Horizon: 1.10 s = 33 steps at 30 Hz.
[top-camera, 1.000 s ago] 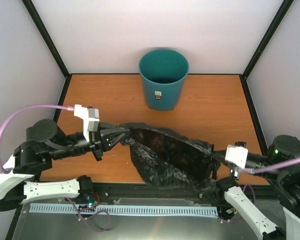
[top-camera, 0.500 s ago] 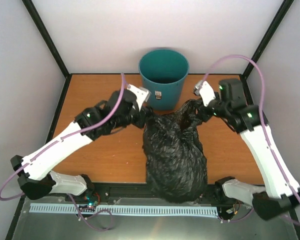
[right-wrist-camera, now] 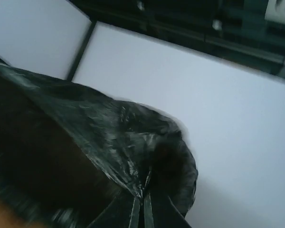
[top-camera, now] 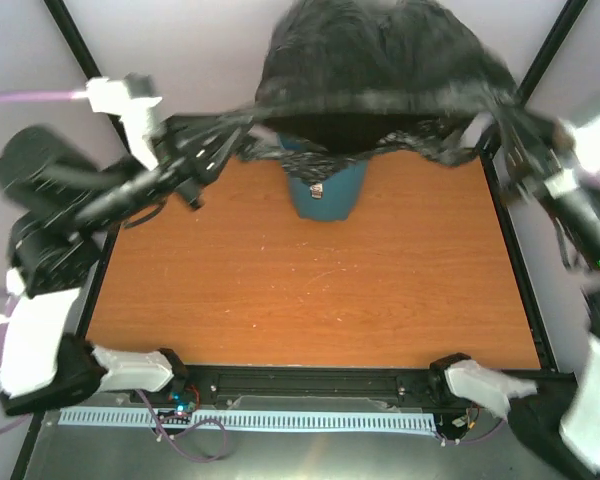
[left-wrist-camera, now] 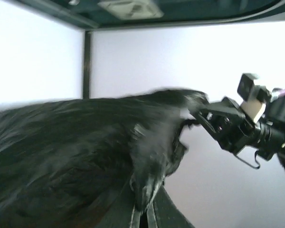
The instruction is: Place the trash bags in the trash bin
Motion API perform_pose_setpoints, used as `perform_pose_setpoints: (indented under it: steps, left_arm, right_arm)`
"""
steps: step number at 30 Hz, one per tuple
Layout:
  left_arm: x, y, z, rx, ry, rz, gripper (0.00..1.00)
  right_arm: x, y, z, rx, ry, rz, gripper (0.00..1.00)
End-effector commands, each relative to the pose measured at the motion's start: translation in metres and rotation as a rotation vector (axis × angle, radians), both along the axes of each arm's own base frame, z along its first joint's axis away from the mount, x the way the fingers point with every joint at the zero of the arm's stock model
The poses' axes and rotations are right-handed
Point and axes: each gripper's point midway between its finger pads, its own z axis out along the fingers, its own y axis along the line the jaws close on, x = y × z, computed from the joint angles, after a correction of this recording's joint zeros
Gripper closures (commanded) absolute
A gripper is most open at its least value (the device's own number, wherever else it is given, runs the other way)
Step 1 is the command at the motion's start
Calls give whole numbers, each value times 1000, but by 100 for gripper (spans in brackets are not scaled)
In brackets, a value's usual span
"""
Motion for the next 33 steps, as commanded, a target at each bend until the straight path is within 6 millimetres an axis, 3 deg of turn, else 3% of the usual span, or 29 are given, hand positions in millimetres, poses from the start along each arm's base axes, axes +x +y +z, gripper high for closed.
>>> perform_pose_setpoints:
  steps: [1, 3, 5, 6, 7, 8, 10, 12, 13, 15, 17, 21, 23, 25, 29, 33]
  left_arm:
    - [-30, -6, -21, 10, -124, -141, 99]
    - [2, -34, -112, 134, 6, -111, 99]
    - [28, -57, -236, 283, 193, -92, 99]
    - [28, -62, -289, 353, 274, -100, 99]
    - [22, -63, -328, 411, 329, -98, 99]
    - [8, -60, -356, 456, 358, -99, 99]
    - [-27, -53, -353, 452, 325, -131, 99]
    - [-64, -42, -325, 383, 299, -231, 99]
    - [-79, -35, -311, 347, 300, -291, 99]
    - [-106, -25, -291, 293, 300, -412, 99]
    - [-122, -21, -282, 276, 309, -493, 99]
    - [-137, -25, -263, 262, 290, -603, 99]
    - [-136, -32, -253, 268, 290, -616, 99]
    - [-119, -41, -245, 304, 313, -537, 99]
    - [-36, -46, -252, 372, 460, -76, 99]
    - [23, -42, -257, 436, 547, 122, 100]
  right_arm:
    - [-38, 9, -38, -91, -88, 101, 97]
    - [-2, 16, -118, -201, 67, 74, 97]
    - [43, 9, -221, -303, 198, -47, 97]
    - [60, 2, -276, -359, 285, -112, 97]
    - [64, -3, -320, -414, 373, -137, 97]
    - [57, -3, -357, -470, 469, -107, 97]
    - [16, 10, -395, -536, 611, 80, 97]
    - [-56, 29, -397, -570, 655, 392, 97]
    - [-89, 33, -388, -575, 634, 509, 97]
    - [-135, 34, -355, -541, 538, 623, 97]
    - [-158, 32, -329, -520, 455, 648, 97]
    - [-171, 35, -295, -462, 453, 701, 97]
    - [-166, 38, -279, -420, 450, 699, 97]
    - [-147, 41, -264, -380, 451, 647, 97]
    - [-62, 31, -247, -238, 537, 329, 97]
    - [27, 17, -278, -234, 678, 45, 97]
